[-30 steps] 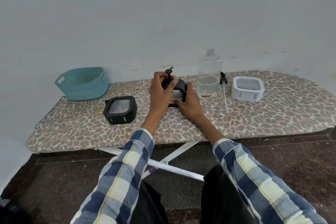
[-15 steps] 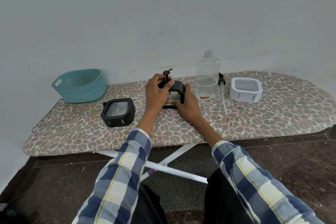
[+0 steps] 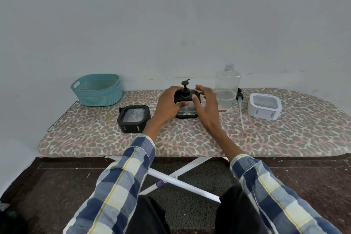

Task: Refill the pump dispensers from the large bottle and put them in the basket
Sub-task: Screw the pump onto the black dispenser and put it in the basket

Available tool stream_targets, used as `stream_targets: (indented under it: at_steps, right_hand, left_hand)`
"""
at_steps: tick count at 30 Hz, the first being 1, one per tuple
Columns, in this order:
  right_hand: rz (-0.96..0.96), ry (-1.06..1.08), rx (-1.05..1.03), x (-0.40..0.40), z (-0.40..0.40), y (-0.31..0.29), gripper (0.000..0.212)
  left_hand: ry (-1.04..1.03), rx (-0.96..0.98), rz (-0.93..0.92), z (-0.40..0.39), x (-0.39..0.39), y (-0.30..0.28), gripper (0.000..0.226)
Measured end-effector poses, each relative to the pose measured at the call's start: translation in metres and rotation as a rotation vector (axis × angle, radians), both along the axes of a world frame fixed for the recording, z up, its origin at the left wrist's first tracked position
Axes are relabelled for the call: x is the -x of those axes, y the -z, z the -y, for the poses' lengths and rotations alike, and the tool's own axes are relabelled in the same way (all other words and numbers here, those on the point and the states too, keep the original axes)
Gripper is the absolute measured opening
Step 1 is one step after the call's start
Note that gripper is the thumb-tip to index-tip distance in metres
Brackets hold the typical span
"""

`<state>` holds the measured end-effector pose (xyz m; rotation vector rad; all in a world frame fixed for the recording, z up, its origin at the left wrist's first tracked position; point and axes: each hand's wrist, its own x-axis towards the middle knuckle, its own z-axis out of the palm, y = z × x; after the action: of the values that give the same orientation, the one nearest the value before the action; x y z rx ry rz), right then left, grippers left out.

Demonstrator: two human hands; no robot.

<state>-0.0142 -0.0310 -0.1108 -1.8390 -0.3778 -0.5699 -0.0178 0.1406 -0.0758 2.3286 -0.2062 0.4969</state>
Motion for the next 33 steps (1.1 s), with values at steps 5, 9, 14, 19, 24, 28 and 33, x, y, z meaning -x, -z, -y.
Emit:
stream_targets:
  at_steps: [5, 9, 14, 19, 24, 28, 33]
  right_hand:
    - [-0.039, -0.142, 0.139, -0.019, -0.006, -0.042, 0.025]
    - [-0.098, -0.179, 0.172, -0.029, -0.006, -0.046, 0.019]
    - [-0.079, -0.17, 0.17, -0.028, -0.004, -0.038, 0.03]
    - [-0.094, -0.111, 0.117, -0.025, -0.011, -0.039, 0.027]
    - [-0.116, -0.059, 0.104, -0.024, -0.015, -0.04, 0.026]
    - [-0.104, 0.006, 0.123, -0.02, -0.018, -0.042, 0.025]
    - [-0.076, 0.073, 0.171, -0.01, -0.022, -0.044, 0.023]
  left_hand:
    - [-0.089, 0.035, 0.031, 0.006, 0.002, 0.004, 0.052]
    - [-0.136, 0.099, -0.001, 0.008, 0.002, 0.006, 0.058]
    - [-0.178, 0.131, -0.021, 0.009, 0.001, 0.01, 0.058]
    - [-0.219, 0.102, 0.009, 0.013, 0.004, 0.01, 0.054]
    - [-0.225, 0.104, 0.031, 0.017, 0.008, 0.011, 0.047]
    - [-0.241, 0.094, 0.038, 0.021, 0.011, 0.011, 0.041]
    - [-0.256, 0.065, 0.053, 0.025, 0.015, 0.012, 0.037]
